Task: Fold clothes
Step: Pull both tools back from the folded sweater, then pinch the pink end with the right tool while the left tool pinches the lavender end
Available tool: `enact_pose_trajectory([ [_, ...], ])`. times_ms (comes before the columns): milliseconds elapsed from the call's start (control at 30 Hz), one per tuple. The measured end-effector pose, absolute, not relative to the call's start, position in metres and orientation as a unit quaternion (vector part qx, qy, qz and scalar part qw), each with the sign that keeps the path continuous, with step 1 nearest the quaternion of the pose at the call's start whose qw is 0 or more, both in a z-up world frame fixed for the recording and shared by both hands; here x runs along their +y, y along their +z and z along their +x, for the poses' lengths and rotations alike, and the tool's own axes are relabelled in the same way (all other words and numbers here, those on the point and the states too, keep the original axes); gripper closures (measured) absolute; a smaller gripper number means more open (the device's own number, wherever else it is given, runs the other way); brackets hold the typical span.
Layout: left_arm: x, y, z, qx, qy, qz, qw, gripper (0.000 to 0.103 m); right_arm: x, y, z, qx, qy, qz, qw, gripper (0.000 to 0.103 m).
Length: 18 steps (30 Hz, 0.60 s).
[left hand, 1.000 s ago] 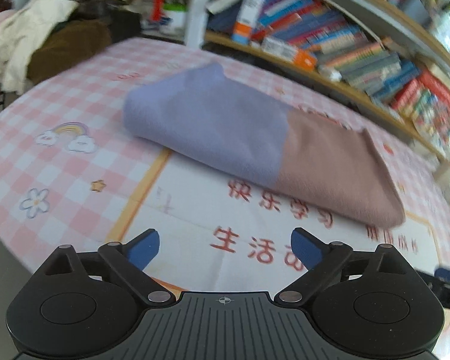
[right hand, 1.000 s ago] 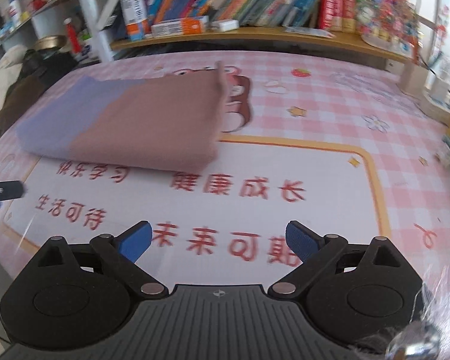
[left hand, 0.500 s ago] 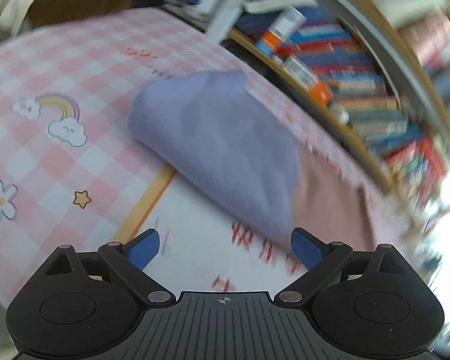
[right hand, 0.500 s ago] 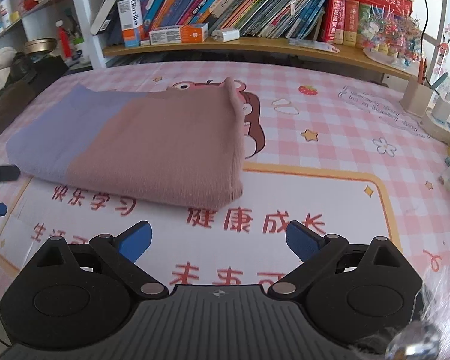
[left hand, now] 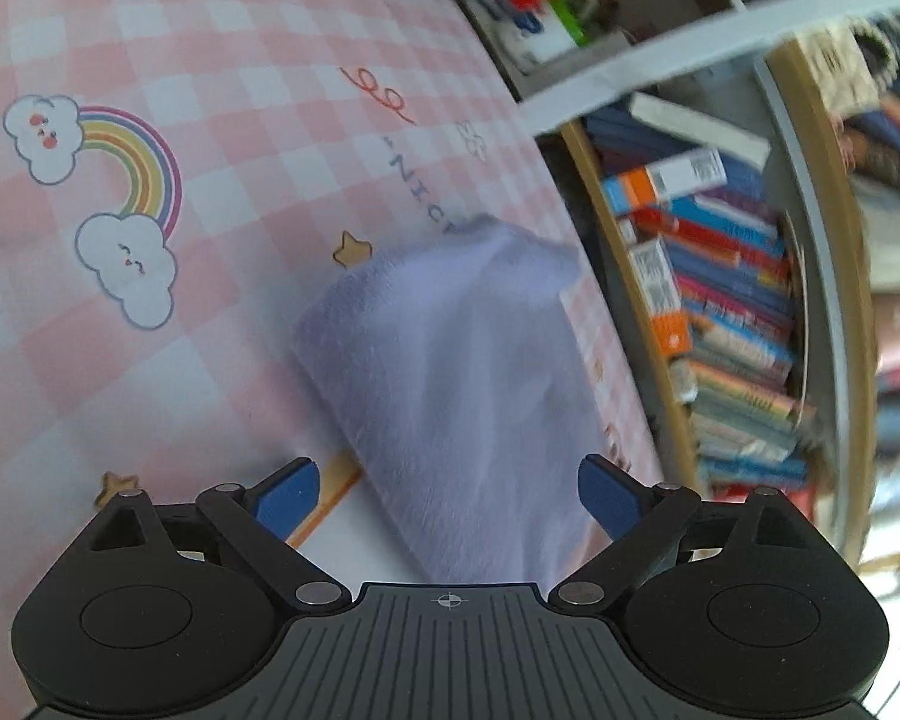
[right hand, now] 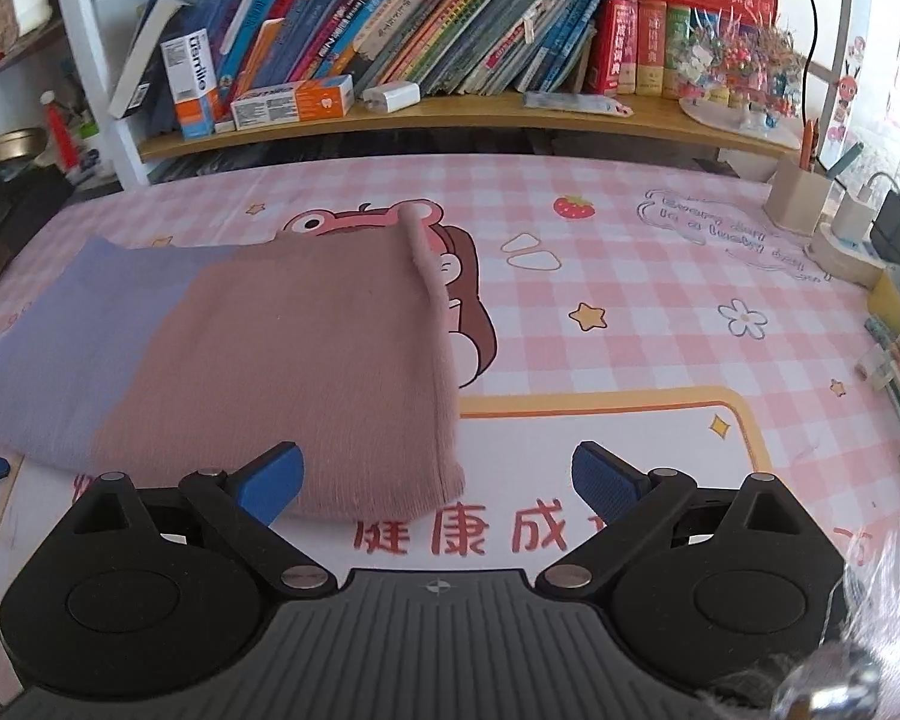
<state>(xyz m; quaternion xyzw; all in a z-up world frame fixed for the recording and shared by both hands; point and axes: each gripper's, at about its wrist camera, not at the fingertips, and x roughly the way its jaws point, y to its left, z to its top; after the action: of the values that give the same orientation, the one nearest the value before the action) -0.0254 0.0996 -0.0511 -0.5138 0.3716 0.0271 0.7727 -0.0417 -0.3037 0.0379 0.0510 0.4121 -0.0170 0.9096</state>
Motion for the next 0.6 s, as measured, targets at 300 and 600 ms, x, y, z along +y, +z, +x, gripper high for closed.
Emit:
enact_pose_trajectory([
  [300, 0.115, -0.059, -0.008, 0.360, 0.042, -0.567, 0.740, 0.010, -0.309, 0.024, -0.004, 0.452, -0.044, 0.115, 0.883, 0.020],
  [600, 0.122, -0.067, 0.005, 0.366, 0.059, -0.561, 0.740, 0.065, -0.294, 0.011, 0.013, 0.479, -0.009, 0.104, 0.871, 0.070],
])
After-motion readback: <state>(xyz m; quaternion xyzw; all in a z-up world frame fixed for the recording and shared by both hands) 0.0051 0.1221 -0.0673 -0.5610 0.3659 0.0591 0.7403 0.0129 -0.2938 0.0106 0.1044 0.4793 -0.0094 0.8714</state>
